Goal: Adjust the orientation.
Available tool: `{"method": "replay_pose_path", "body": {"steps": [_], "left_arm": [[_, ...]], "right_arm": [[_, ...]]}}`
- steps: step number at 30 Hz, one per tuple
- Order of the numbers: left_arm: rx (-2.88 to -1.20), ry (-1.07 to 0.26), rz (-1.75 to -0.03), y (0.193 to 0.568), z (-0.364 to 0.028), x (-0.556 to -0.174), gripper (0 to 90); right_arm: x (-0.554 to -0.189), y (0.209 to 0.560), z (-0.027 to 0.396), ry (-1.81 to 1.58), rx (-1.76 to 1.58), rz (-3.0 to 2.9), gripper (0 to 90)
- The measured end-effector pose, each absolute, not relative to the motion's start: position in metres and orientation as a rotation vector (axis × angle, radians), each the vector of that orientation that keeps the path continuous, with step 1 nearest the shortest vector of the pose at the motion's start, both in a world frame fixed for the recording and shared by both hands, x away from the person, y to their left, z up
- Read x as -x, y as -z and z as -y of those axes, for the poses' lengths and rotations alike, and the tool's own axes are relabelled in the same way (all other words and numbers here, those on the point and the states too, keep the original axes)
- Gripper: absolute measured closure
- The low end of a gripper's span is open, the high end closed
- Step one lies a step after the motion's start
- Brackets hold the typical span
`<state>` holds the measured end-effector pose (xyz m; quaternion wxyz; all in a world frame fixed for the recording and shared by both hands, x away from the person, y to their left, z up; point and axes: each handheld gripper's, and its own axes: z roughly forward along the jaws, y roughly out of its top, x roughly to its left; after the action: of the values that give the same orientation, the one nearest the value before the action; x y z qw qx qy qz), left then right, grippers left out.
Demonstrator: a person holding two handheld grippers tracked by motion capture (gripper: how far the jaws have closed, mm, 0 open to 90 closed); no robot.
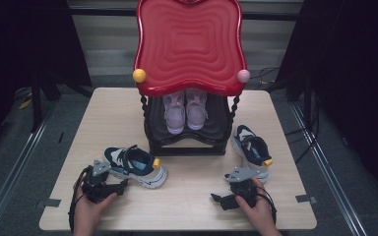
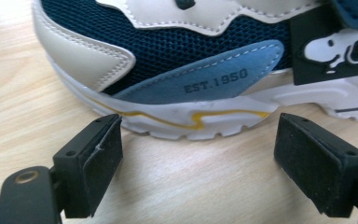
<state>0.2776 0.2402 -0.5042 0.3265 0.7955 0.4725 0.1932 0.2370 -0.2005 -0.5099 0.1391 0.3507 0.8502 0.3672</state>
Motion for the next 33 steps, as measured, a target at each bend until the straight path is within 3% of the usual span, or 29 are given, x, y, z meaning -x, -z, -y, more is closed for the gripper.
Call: {"method": "replay_pose_path", "body": {"steps": [23,33], "left_arm": [[-2.172,-0.383,-1.162,0.447,-0.236,-0.273,17.2],[-2.23,-0.347,-1.088,0.418,-0.214,-0.279,17.7]], "right_arm": [[-0.237,0.51,0.201,-1.061,-1.013,-2.457,13.4],[-0.237,0.51,0.201,-1.064,-1.014,-2.457,13.4]]}}
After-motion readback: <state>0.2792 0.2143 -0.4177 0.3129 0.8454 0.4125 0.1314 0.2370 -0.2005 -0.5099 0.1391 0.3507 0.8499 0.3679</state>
